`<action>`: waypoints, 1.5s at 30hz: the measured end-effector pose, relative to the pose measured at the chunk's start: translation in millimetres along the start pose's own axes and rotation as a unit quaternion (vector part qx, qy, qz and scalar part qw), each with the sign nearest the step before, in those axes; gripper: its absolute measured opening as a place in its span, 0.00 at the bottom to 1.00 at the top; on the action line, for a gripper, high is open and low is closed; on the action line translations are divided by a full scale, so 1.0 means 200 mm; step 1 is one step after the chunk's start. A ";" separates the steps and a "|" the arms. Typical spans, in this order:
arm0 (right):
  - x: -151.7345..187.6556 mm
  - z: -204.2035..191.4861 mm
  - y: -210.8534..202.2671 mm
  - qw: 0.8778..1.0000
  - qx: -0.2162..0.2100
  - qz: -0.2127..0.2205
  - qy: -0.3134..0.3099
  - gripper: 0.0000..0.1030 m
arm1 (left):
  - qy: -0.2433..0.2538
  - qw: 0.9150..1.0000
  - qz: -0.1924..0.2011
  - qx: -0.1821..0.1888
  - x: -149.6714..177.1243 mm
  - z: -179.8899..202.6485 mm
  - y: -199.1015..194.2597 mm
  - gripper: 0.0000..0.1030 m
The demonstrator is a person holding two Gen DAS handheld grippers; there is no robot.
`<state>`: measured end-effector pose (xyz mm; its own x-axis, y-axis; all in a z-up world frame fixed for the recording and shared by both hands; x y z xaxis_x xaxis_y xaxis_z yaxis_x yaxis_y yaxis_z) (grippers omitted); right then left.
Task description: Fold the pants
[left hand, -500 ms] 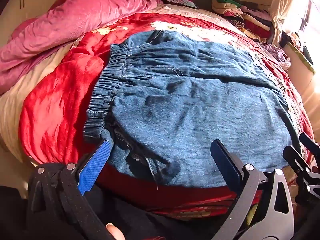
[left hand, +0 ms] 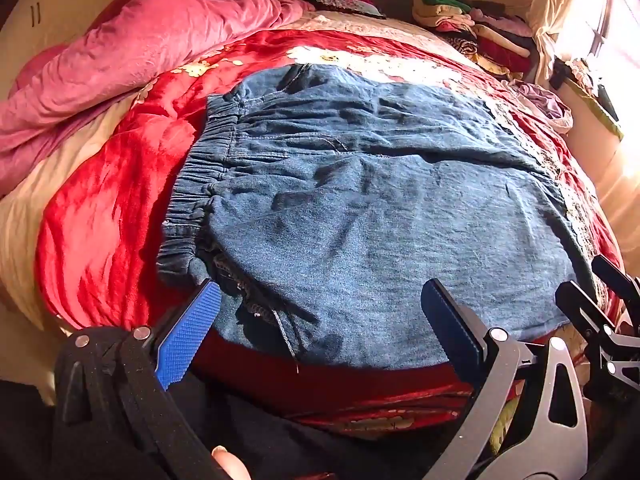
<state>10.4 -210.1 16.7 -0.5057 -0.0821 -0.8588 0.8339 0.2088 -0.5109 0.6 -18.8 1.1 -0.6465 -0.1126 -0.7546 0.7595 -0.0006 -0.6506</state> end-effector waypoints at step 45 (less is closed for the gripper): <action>-0.01 0.03 0.00 1.000 0.004 0.006 0.001 0.96 | 0.009 1.000 0.008 0.003 -0.01 0.00 -0.01 0.91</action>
<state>12.3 -215.6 17.6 -0.4957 -0.0774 -0.8650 0.8419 0.2016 -0.5005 1.0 -18.7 4.6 -0.6358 -0.0942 -0.7661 0.7699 -0.0059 -0.6382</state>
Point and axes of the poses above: each gripper's, at about its wrist camera, not at the fingertips, and y roughly the way its jaws point, z to its right, x to its underside, the point moved 1 cm from there along y, roughly the way its jaws point, and after that the axes turned 12 degrees about z, right-handed, at the moved point
